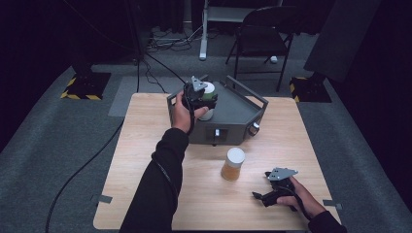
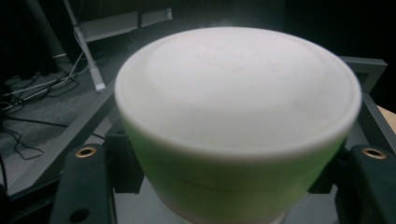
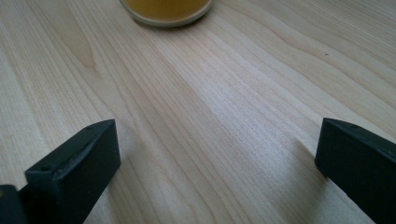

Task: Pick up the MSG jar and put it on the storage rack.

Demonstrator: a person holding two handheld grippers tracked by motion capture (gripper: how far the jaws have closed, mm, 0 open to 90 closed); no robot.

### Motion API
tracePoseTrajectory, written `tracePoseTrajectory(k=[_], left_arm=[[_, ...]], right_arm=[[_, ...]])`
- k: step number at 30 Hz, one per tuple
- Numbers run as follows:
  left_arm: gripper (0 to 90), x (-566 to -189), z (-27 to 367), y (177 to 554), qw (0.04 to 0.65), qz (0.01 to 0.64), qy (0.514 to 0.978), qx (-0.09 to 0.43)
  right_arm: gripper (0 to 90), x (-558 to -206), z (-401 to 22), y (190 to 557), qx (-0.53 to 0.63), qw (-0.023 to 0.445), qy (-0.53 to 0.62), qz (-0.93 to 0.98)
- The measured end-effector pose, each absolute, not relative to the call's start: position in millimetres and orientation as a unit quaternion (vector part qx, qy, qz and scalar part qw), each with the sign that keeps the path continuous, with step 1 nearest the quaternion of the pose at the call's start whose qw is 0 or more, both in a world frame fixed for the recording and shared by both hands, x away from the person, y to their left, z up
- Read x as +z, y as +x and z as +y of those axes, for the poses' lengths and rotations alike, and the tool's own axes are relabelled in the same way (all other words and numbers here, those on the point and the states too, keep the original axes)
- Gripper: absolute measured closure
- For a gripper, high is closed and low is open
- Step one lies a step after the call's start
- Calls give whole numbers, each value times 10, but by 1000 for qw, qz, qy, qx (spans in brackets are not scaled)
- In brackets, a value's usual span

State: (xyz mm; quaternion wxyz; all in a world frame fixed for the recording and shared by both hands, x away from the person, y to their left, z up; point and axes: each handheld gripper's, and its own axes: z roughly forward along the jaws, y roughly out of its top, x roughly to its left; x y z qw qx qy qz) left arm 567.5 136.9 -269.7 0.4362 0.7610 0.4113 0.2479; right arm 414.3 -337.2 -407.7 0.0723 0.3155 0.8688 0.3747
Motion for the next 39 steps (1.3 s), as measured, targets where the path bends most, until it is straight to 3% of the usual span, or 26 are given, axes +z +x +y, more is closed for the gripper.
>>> tracePoseTrajectory(k=[10, 39], left_arm=[[7, -2778, 1439, 5618, 451, 412, 750, 254], [4, -2783, 1482, 5171, 440, 367, 769, 284]], right_arm=[[0, -4078, -3380, 4148, 375, 72, 313, 869], [0, -4078, -3381, 4148, 375, 71, 313, 870]])
